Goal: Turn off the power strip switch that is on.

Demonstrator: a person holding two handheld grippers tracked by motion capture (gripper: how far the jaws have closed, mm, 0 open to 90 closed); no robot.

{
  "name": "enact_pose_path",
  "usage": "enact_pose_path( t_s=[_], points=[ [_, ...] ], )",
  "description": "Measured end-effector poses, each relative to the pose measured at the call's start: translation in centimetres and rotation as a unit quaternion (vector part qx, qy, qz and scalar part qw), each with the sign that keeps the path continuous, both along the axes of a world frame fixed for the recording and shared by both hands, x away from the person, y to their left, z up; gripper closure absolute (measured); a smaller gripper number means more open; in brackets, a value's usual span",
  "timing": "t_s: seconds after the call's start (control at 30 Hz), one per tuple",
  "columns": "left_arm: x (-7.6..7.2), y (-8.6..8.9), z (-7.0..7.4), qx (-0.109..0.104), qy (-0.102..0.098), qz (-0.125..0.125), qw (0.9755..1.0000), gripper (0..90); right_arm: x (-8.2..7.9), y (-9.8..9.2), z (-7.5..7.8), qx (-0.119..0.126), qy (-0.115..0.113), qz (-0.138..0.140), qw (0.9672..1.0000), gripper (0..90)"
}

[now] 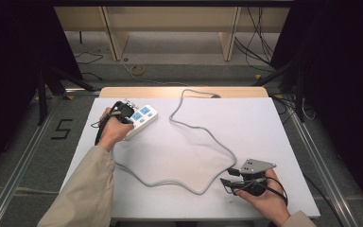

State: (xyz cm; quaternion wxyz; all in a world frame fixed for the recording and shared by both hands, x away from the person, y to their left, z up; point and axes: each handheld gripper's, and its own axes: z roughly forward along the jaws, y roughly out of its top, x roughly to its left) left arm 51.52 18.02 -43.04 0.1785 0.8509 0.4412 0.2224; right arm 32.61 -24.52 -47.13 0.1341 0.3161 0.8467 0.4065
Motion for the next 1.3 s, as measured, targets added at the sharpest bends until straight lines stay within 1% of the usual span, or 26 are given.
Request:
enact_pose_path(
  t_s=[0.1, 0.17, 0.23, 0.4, 0.47, 0.63, 0.77, 0.87, 0.9, 1.0, 1.13, 1.23, 1.3],
  points=[
    [0.3, -0.1, -0.1, -0.001, 0.001, 0.0, 1.0, 89.7, 0.0, 0.0, 0.0, 0.0, 0.0, 0.0, 1.0, 52.1],
    [0.5, -0.2, -0.1, 0.003, 0.001, -0.004, 1.0, 89.7, 0.0, 0.0, 0.0, -0.001, 0.0, 0.001, 1.0, 52.1],
    [0.6, -0.3, -0.2, 0.001, -0.001, -0.003, 1.0, 89.7, 0.0, 0.0, 0.0, -0.001, 0.0, 0.0, 1.0, 52.1],
    [1.0, -0.3, -0.5, 0.008, 0.004, -0.005, 0.9999, 89.7, 0.0, 0.0, 0.0, -0.001, 0.0, 0.0, 1.0, 52.1],
    [1.1, -0.4, -0.7, 0.005, 0.003, -0.004, 1.0, 89.7, 0.0, 0.0, 0.0, -0.001, 0.0, 0.0, 1.0, 52.1],
    [1.2, -0.5, -0.9, 0.008, 0.005, -0.005, 0.9999, 89.7, 0.0, 0.0, 0.0, -0.001, 0.0, 0.001, 1.0, 52.1],
    [1.4, -0.5, -1.1, 0.004, 0.005, -0.002, 1.0, 89.7, 0.0, 0.0, 0.0, -0.001, 0.0, 0.001, 1.0, 52.1],
    [1.4, -0.5, -1.2, 0.004, 0.008, -0.002, 1.0, 89.7, 0.0, 0.0, 0.0, -0.001, 0.0, 0.001, 1.0, 52.1],
    [1.4, -0.5, -1.2, 0.008, 0.011, -0.004, 0.9999, 89.7, 0.0, 0.0, 0.0, -0.001, 0.001, 0.001, 1.0, 52.1],
    [1.5, -0.5, -1.3, 0.008, 0.014, -0.005, 0.9999, 89.7, 0.0, 0.0, 0.0, -0.001, 0.0, 0.001, 1.0, 52.1],
    [1.5, -0.6, -1.5, 0.003, 0.01, -0.003, 0.9999, 89.7, 0.0, 0.0, 0.0, -0.002, 0.001, 0.001, 1.0, 52.1],
    [1.6, -0.7, -1.4, 0.01, 0.011, -0.006, 0.9999, 89.7, 0.0, 0.0, -0.1, -0.002, 0.001, 0.001, 1.0, 52.1],
    [1.6, -0.7, -1.5, 0.005, 0.011, -0.002, 0.9999, 89.7, 0.0, 0.0, -0.1, -0.002, 0.001, 0.001, 1.0, 52.1]
  ],
)
